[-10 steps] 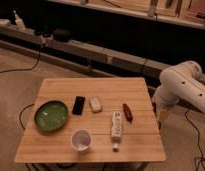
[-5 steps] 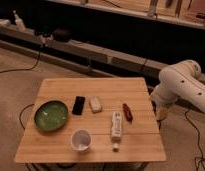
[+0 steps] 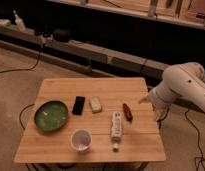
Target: Place the pepper in the ceramic bowl
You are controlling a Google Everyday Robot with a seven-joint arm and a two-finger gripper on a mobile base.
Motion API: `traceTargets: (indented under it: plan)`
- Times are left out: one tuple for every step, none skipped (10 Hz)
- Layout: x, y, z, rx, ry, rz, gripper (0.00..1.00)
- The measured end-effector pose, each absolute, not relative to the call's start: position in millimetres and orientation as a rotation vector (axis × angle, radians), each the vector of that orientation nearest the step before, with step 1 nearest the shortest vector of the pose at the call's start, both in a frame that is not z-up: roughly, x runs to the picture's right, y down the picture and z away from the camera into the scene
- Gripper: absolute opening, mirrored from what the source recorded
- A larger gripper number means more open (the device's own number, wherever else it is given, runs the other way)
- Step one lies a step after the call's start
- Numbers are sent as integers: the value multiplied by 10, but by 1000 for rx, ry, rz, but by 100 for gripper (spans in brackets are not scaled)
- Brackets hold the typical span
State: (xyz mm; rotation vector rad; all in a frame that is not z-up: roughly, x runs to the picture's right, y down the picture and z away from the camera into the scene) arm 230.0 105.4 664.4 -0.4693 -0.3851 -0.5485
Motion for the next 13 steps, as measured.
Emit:
traceTargets:
  plan:
    - [2249,1055,6605,-445,-430,-596,65]
    - [2205,1052,6575,-423,-465,-634,65]
    - [2186,1049,6564,-415,-478,-650,65]
    - [2182,1046,6560,-411,-483,-656,65]
    - [2205,1046,6575,-415,-481,-663,65]
    - [2265,1049,6625,-432,-479,-693,65]
    - [2349,1043,6730,-459,-478,-744,65]
    - [2463,1021,6913,-492,-483,-814,65]
    - [2543,990,7161,-522,-510,-895,65]
    - [2567,967,7364,-537,-544,-952,65]
    - [2585,967,7509,-548,-567,-984,65]
    - [2600,982,7720,-565,-592,-1019,65]
    - [2592,992,7856,-575,-599,-1041,65]
